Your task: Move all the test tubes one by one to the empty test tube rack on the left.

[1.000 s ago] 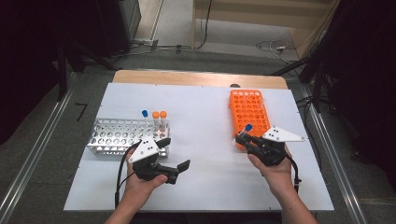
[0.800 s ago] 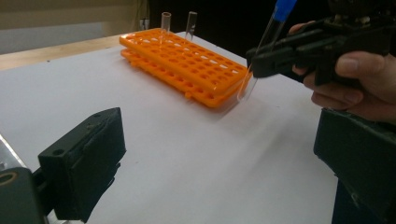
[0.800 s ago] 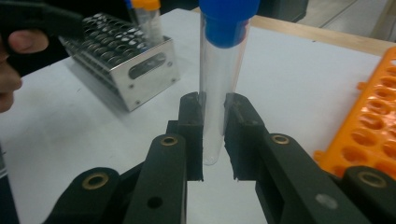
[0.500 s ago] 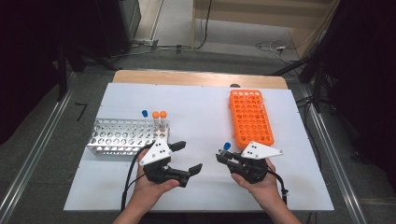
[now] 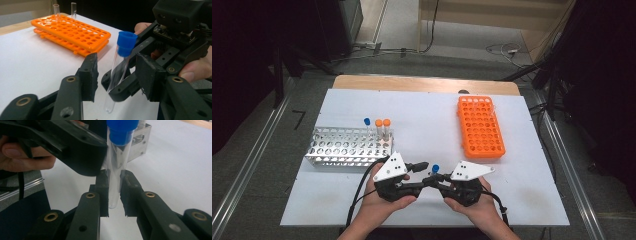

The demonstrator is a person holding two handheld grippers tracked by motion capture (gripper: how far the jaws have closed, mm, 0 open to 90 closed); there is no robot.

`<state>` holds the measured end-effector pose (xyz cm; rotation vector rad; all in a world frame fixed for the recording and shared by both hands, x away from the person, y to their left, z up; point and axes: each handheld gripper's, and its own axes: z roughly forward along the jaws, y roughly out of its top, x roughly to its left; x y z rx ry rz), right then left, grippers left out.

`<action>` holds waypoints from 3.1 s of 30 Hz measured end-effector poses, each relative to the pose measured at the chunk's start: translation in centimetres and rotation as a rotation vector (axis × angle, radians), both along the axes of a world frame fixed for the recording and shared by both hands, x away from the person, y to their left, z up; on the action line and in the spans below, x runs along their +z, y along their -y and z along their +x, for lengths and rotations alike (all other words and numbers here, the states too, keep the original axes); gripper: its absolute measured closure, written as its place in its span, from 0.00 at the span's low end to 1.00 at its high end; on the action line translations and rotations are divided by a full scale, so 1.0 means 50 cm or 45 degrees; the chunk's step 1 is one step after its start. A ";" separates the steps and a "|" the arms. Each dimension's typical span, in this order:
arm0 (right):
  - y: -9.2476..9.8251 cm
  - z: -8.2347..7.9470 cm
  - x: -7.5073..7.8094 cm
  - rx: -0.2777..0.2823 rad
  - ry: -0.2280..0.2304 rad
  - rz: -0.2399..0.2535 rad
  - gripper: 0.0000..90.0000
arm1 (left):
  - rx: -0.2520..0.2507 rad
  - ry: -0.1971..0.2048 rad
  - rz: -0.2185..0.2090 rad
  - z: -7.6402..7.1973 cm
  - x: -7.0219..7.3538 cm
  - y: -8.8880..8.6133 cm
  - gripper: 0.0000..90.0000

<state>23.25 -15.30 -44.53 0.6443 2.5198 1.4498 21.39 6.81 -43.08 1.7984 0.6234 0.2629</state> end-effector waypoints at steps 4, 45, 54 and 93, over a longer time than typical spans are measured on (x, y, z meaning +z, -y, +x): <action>-0.009 -0.004 0.000 0.026 0.005 -0.011 0.84 | -0.021 0.011 0.006 -0.002 -0.001 0.004 0.72; 0.177 0.045 0.008 -0.163 -0.019 0.145 0.00 | 0.291 0.057 -0.019 0.019 0.028 -0.154 0.85; 0.253 0.045 -0.002 -0.251 -0.008 0.129 0.00 | 0.404 0.094 -0.029 0.030 0.054 -0.219 0.85; 0.373 0.048 -0.018 -0.432 -0.019 0.140 0.00 | 0.803 0.035 -0.049 0.201 0.024 -0.319 0.85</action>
